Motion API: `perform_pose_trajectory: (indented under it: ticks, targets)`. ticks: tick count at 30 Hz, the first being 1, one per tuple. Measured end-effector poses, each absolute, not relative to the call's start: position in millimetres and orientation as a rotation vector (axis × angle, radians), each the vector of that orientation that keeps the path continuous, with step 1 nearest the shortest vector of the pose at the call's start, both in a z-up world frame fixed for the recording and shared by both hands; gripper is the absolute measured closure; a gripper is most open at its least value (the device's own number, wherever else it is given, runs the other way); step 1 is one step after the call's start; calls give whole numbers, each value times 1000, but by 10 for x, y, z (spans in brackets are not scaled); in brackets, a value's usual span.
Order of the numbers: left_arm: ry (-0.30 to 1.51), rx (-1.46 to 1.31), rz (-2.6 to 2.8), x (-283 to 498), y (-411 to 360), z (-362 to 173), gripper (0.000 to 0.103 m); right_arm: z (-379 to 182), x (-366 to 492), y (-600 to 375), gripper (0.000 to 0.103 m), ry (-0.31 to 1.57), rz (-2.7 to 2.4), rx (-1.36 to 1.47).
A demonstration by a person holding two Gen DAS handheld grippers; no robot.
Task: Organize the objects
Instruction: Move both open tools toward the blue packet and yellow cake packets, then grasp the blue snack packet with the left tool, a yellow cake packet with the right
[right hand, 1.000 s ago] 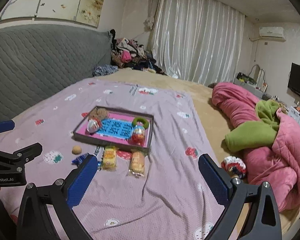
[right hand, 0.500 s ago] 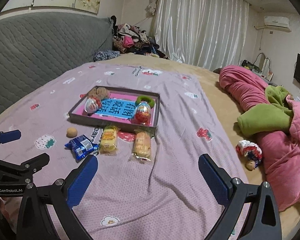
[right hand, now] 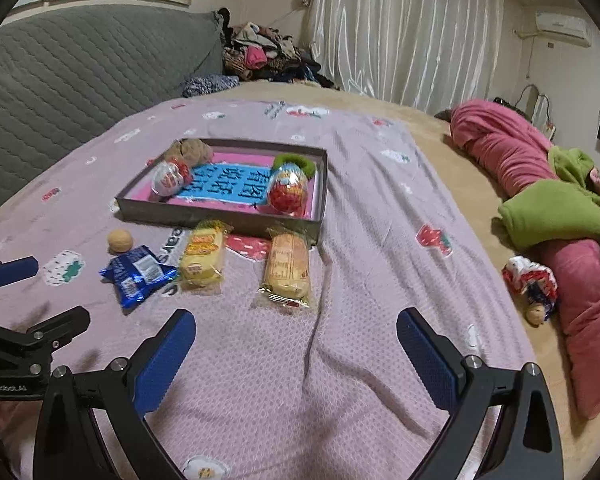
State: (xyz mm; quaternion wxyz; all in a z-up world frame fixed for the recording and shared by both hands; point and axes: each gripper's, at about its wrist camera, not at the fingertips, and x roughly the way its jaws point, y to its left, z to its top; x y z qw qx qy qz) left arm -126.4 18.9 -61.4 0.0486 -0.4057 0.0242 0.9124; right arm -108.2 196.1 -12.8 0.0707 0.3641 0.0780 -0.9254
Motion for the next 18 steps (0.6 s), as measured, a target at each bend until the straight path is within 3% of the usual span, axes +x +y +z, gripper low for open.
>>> perform_pose_trajectory:
  ticks: [18]
  targets:
    - [7,-1301,2706,-1896,189,-1041,0,-693,-1999,2051,1,173,-2728,1283]
